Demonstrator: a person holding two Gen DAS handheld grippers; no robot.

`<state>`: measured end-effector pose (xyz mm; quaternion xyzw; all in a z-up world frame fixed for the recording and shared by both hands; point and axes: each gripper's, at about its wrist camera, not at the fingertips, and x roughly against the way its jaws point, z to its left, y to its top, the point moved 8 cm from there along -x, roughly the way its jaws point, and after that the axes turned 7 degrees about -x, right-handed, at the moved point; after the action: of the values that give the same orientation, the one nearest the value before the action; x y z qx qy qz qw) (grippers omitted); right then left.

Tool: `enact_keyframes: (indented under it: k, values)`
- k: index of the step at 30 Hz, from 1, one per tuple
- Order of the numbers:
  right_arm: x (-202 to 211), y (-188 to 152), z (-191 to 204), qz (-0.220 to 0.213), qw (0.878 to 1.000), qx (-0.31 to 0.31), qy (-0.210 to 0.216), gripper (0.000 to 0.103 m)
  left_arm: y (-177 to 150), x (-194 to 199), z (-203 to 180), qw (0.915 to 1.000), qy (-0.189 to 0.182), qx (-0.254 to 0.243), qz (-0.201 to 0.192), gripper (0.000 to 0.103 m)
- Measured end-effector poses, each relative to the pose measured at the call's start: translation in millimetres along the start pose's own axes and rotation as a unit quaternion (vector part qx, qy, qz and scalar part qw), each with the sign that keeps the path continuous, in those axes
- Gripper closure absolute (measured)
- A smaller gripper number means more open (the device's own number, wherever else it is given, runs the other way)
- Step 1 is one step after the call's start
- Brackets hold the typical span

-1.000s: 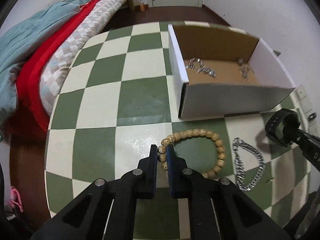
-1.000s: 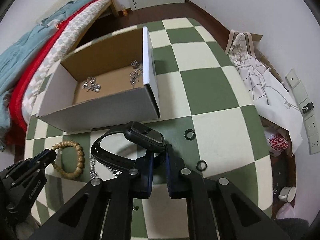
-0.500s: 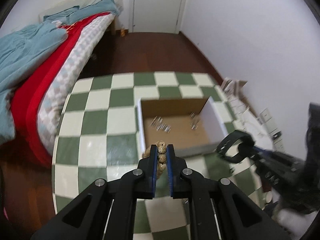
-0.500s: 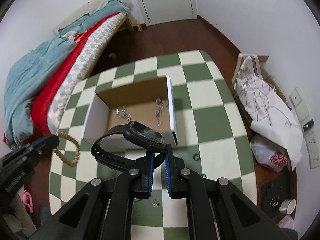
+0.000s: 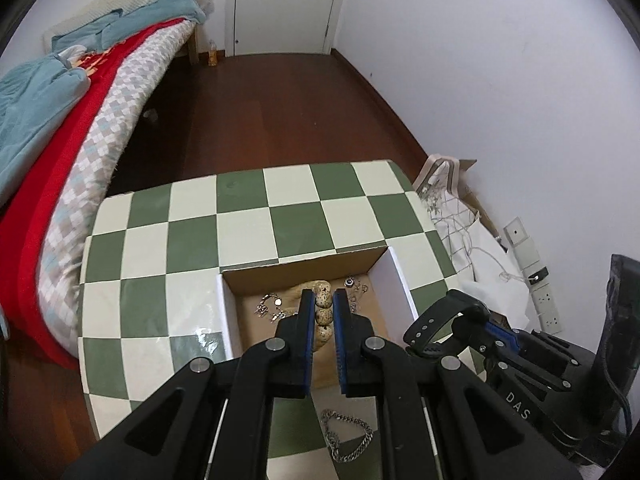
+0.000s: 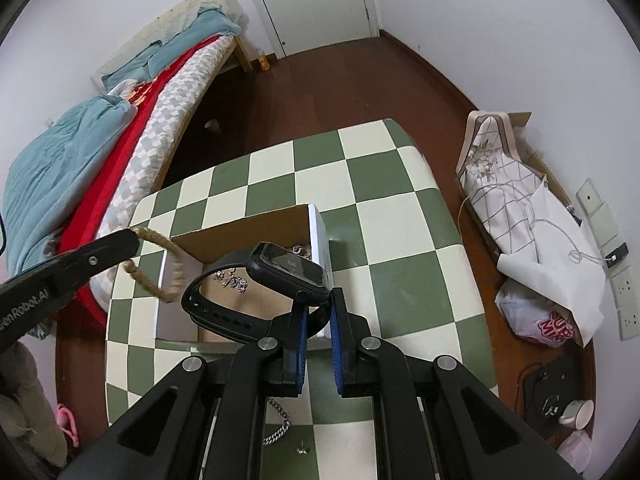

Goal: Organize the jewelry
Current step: 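Lower the bead bracelet and watch band into the box and open both grippers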

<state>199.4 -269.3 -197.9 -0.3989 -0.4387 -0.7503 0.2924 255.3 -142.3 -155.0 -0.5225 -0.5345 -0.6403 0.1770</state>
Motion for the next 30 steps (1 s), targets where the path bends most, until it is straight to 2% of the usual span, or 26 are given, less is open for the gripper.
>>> enact_keyframes:
  k: [7,9,11,12,13,14,15,18,20,21,23,26,27,30]
  values:
    - [-29.1,3.9,6.8,0.033,0.999,0.018,-0.003,0.092,-12.7,-42.0,14.4,0.9985,0.007,0.009,0.053,0.096]
    - [-35.2,5.5,10.5,0.04,0.999,0.023,-0.002,0.092,-17.2,-50.0,22.1,0.9974,0.021,0.015,0.067,0.095]
    - [-39.5,6.4,14.2,0.045,0.999,0.028,-0.002,0.092,-19.7,-54.9,28.4,0.997,0.005,0.037,0.068,0.088]
    - [-42.1,7.0,16.8,0.05,0.998,0.033,-0.003,0.092,-19.7,-56.4,31.0,0.9966,0.006,0.043,0.07,0.081]
    - [-43.9,7.5,18.8,0.053,0.998,0.035,-0.002,0.092,-19.5,-56.9,36.0,0.996,0.02,0.047,0.073,0.056]
    - [-46.0,7.3,21.2,0.058,0.998,0.037,0.0,0.092,-18.7,-56.0,41.2,0.9952,0.039,0.05,0.075,0.02]
    - [-48.2,7.0,23.2,0.064,0.997,0.04,-0.001,0.092,-17.2,-53.0,47.0,0.9946,0.052,0.056,0.07,0.011]
    - [-55.5,3.4,27.6,0.087,0.995,0.039,0.005,0.09,-12.3,-41.8,54.8,0.9949,0.048,0.074,0.049,0.011]
    - [-58.3,1.6,27.8,0.095,0.995,0.037,0.006,0.078,-8.8,-36.7,58.8,0.9948,0.057,0.074,0.042,0.008]
    - [-58.4,1.6,27.0,0.094,0.995,0.036,0.004,0.057,-7.7,-33.7,60.0,0.9948,0.063,0.071,0.039,0.005]
    - [-56.9,2.3,25.2,0.09,0.995,0.033,0.003,0.04,-5.9,-25.7,62.2,0.9946,0.078,0.064,0.027,0.002]
    - [-53.1,1.4,23.1,0.088,0.996,0.033,0.001,0.04,-4.8,-14.7,64.8,0.9929,0.109,0.047,0.007,0.001]
    - [-51.6,0.7,22.5,0.087,0.996,0.036,-0.002,0.037,-5.6,-8.7,66.1,0.9916,0.123,0.042,-0.006,0.001]
    - [-47.9,-0.7,20.0,0.078,0.996,0.049,-0.023,0.009,-8.9,3.4,70.3,0.9864,0.158,0.033,-0.032,0.0]
